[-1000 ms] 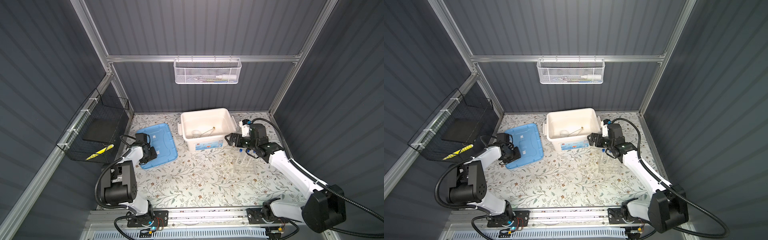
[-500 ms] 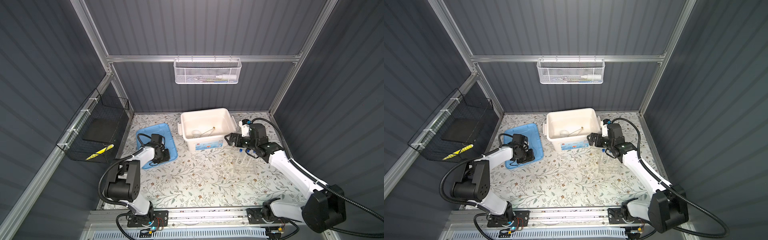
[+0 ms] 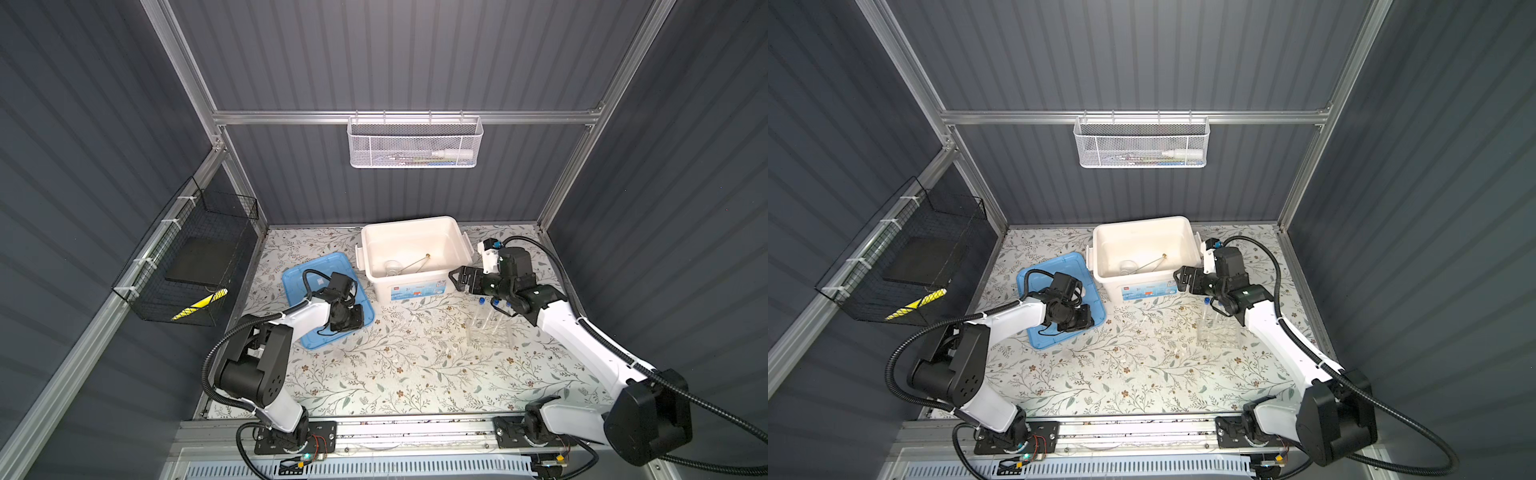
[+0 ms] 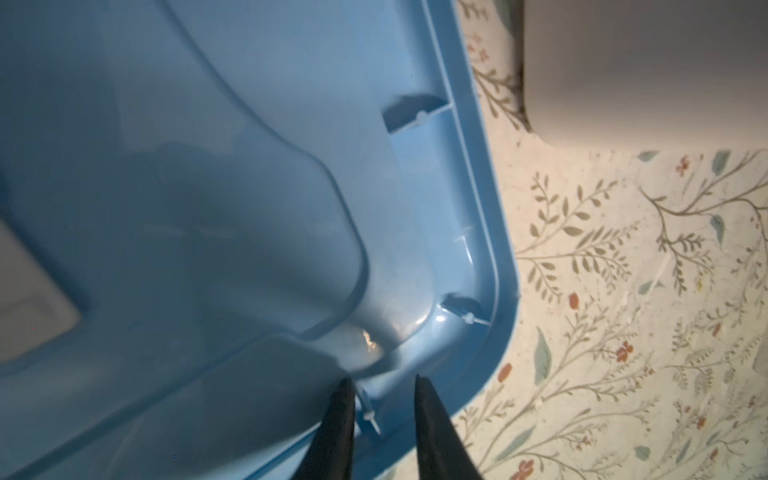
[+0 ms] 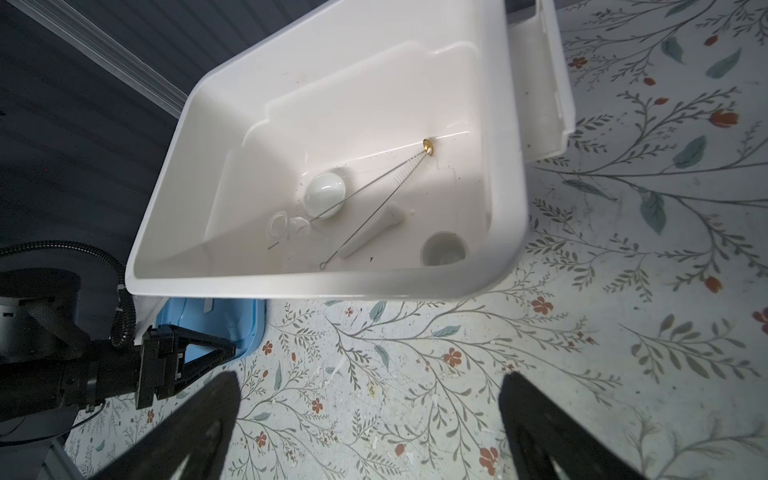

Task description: Organize the chemistry lab equipment

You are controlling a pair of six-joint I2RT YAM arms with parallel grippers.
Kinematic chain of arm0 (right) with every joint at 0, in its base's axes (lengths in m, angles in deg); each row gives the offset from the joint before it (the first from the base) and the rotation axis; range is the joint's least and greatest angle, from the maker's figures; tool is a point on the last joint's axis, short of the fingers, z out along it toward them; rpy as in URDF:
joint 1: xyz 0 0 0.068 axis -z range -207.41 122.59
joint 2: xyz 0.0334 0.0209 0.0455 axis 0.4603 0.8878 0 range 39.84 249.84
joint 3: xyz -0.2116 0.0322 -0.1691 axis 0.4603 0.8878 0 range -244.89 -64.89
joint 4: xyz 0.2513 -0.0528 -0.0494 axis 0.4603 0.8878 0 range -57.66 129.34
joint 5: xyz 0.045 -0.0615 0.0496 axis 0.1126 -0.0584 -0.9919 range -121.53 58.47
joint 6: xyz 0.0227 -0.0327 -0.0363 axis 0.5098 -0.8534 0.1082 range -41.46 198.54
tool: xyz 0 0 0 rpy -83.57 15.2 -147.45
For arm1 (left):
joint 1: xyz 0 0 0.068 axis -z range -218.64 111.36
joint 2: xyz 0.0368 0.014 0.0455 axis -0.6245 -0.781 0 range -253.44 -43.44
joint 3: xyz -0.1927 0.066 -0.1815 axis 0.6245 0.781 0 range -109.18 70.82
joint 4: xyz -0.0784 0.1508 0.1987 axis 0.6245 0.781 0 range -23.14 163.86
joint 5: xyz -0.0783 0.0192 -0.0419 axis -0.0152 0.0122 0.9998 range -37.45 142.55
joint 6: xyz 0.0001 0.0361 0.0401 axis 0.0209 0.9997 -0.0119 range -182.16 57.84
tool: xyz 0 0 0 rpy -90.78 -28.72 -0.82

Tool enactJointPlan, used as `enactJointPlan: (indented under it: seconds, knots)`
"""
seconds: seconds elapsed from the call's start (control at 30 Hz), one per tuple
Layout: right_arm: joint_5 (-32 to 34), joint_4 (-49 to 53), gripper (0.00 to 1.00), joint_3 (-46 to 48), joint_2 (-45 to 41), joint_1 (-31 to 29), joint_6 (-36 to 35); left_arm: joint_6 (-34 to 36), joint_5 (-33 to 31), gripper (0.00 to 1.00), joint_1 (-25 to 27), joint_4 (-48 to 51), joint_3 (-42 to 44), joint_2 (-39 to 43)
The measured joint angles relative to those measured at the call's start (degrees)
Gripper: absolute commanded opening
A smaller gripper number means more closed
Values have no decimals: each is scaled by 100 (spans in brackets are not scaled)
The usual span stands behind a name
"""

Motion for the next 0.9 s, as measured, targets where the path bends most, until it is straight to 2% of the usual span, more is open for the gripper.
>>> enactJointPlan:
  seconds: [0.07, 0.13, 0.23, 0.33, 0.63, 0.73, 0.9]
  knots:
    - [0, 0, 99, 0, 0, 0, -4, -61, 72, 29, 66, 116, 55, 87]
    - [2, 0, 99, 0, 0, 0, -7, -149, 22, 36, 72, 391, 94, 271]
    - [0, 0, 99, 0, 4, 0, -7, -284, -332, 46, 55, 739, 74, 623]
    - [-4, 0, 99, 0, 26, 0, -7, -393, -717, 49, -111, 1023, -2, 916]
    - [-7, 0, 99, 0, 35, 0, -94, -503, -1681, 66, -1554, 1377, -46, 1508]
    - [-11, -2, 99, 0, 35, 0, -98, -450, -1823, 66, -1976, 1355, -37, 1613]
    - [-28, 0, 99, 0, 37, -2, -114, -160, -1786, 59, -2717, 1150, 59, 1480]
